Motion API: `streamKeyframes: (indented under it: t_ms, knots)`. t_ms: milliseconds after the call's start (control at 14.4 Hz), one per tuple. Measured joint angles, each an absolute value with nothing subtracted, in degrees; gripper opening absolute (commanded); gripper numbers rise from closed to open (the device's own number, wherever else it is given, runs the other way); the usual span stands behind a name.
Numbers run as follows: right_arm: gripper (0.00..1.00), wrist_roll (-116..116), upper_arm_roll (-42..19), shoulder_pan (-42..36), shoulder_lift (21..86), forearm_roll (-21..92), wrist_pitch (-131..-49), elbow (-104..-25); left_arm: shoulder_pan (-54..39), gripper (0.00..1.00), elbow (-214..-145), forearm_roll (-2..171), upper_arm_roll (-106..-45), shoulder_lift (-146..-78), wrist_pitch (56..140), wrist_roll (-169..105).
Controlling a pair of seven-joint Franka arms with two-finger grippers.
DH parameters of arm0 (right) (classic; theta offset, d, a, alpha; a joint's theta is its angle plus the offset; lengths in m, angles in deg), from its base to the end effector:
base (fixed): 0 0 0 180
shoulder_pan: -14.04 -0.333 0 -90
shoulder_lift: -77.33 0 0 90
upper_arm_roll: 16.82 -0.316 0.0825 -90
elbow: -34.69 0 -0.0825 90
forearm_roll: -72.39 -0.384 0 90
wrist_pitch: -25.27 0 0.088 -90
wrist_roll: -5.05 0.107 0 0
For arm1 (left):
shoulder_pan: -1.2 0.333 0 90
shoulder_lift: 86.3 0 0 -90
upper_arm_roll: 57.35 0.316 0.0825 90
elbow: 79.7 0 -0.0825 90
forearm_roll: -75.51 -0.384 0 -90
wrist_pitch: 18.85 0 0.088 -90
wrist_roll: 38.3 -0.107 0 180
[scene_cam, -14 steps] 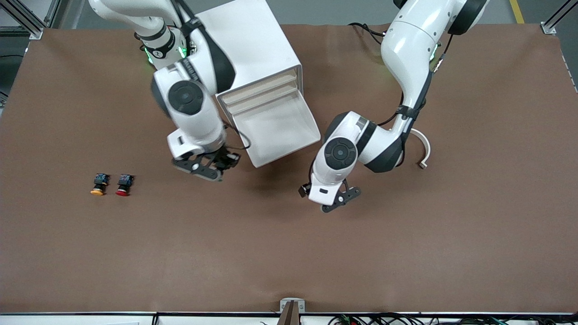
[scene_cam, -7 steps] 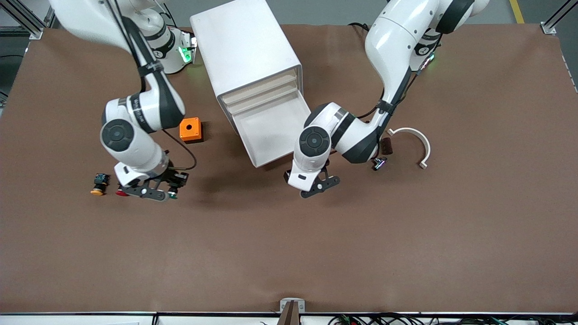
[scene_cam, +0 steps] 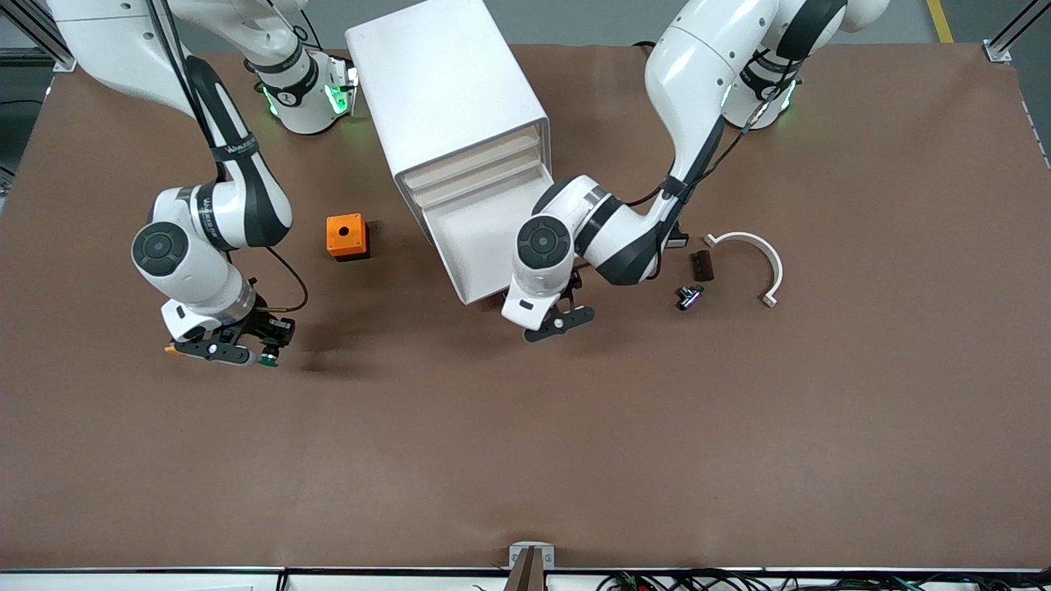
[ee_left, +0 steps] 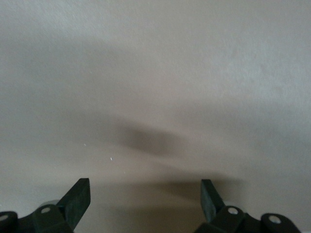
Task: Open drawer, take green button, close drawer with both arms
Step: 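Carry the green button beside the red button while the left gripper pushes drawer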
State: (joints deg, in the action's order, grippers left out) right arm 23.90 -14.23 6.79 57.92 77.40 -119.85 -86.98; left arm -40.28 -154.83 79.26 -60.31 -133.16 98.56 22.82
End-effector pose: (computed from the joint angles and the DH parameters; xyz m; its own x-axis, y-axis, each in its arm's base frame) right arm 0.5815 0.0487 0.2563 0.9814 -0.1711 0.0867 -0.1754 -0.9835 0.0442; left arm 0.5288 -0.5115 0.2425 0.9359 0.3310 -0.1207 0.3304 -0.9435 -0.0261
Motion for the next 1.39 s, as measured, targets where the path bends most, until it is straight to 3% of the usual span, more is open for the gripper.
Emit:
streamKeyframes:
  t_ms: [624, 1387]
  knots:
    - [0.0, 23.7, -14.24, 11.07, 55.66, 80.47, -128.68, -91.83, -43.83, 1.0, -155.64, 79.26, -62.35, -133.24, 98.57, 22.82]
    - [0.0, 23.46, -14.26, 11.85, 54.03, 80.5, -131.75, -94.05, -45.02, 1.0, -157.76, 84.11, -65.93, -133.37, 98.57, 22.85]
